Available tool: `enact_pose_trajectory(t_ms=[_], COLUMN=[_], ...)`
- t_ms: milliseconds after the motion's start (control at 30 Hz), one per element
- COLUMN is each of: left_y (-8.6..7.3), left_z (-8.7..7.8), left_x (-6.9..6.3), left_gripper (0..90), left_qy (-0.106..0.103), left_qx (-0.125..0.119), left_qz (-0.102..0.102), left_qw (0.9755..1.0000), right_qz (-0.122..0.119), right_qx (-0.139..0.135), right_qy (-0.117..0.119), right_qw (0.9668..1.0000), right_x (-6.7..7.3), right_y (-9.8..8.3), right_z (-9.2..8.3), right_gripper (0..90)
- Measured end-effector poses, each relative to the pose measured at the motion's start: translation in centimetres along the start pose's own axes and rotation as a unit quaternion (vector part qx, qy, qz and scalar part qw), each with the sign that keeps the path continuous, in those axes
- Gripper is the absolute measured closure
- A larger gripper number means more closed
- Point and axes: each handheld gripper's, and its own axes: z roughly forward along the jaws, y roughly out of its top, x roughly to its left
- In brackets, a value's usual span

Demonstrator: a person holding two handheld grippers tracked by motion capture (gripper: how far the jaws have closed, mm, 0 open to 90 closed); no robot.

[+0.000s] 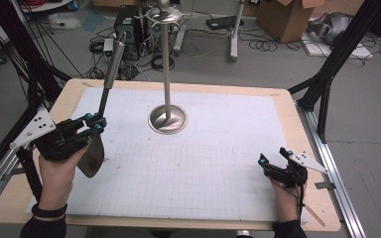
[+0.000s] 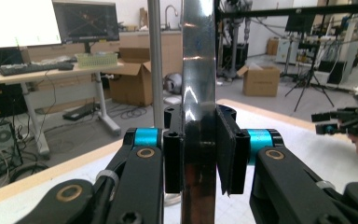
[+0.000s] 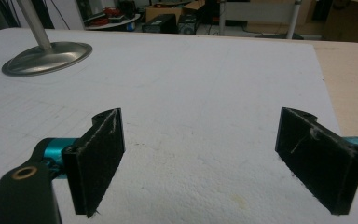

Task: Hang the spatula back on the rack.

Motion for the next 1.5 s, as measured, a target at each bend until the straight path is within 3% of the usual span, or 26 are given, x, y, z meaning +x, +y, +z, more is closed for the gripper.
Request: enact_pose_trajectory(t_ms=[367,733,1100,1500], left_y=[0.1,-0.1,-0.2,-0.5], left_z=[1.3,4.0,6.5,7.6], left_x=[-0.5,-1.2,-1.2,-0.9], left_gripper=[74.5,74.5,74.5,74.5], left_qy=[0.009,0.035,0.056,0.075], left_qx=[-0.008,0.0,0.009,0.014], left_qz=[-0.003,0.015,0.024,0.025], left_qw=[0.9999,0.9993,0.9981,0.9968], right_qz=[0.0,0.0,0.001,0.0], right_qx=[-0.001,-0.001,-0.001,-0.001], right_qy=[0.0,0.0,0.0,0.001], right_qw=[1.0,1.0,1.0,1.0], right_x=[0.0,0.0,0.0,0.0], right_y=[0.0,0.0,0.0,0.0], right_z=[0.0,0.0,0.0,0.1], right_gripper=[14.8,14.8,14.8,14.9])
